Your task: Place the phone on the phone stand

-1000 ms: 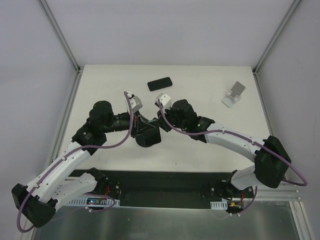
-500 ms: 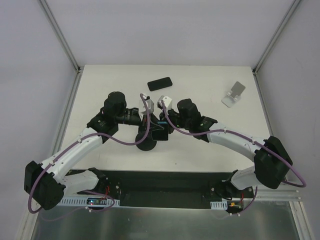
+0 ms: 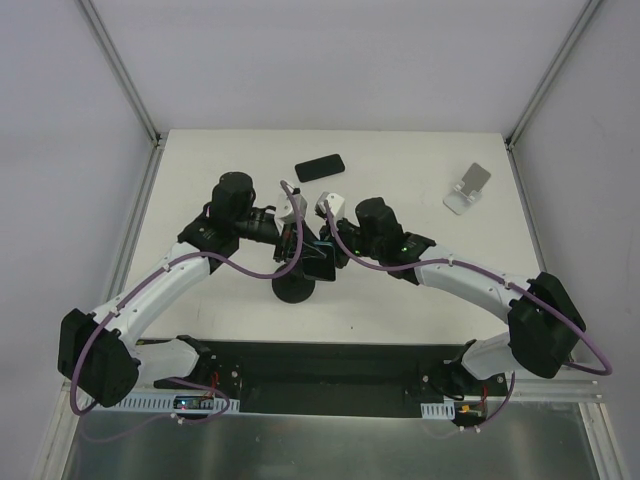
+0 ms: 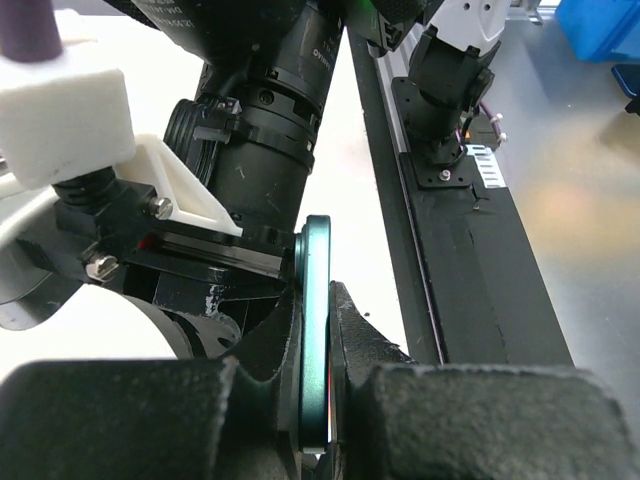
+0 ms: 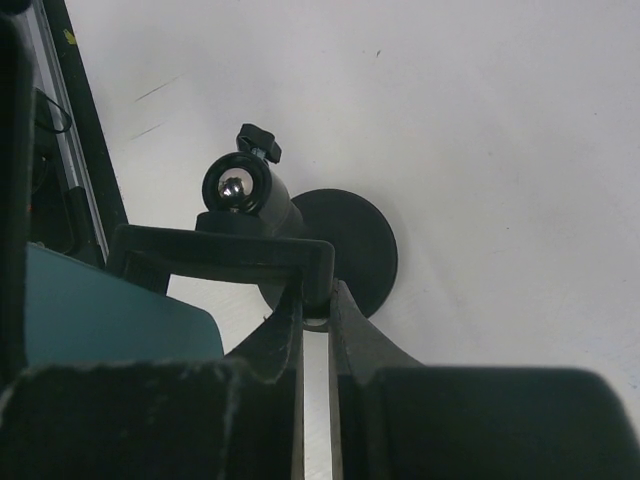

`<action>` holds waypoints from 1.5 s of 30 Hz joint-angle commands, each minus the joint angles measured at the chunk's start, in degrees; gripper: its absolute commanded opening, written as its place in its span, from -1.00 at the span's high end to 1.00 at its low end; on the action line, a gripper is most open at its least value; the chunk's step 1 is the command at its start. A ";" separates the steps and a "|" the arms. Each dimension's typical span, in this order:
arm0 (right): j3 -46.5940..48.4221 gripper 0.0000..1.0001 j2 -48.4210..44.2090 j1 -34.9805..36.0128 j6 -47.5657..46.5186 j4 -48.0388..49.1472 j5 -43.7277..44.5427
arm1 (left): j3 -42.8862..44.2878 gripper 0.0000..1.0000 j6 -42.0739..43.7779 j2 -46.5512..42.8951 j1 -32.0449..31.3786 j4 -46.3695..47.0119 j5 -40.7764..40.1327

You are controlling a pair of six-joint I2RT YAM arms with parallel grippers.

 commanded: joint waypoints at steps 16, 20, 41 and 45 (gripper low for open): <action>-3.32 0.99 -3.68 0.68 7.91 10.36 12.47 | -2.24 1.00 -0.15 -8.42 1.55 -5.09 -19.08; -6.23 0.99 -5.70 8.39 11.87 16.53 32.60 | -4.70 1.00 -4.28 -12.83 -2.57 -9.04 -43.50; 1.59 0.99 2.73 35.39 19.28 21.36 88.37 | -11.91 1.00 -15.54 -11.96 -11.02 1.14 -87.05; -5.14 0.33 -0.34 35.75 8.59 28.11 82.94 | -13.23 1.00 -14.49 -13.53 -11.02 1.58 -83.10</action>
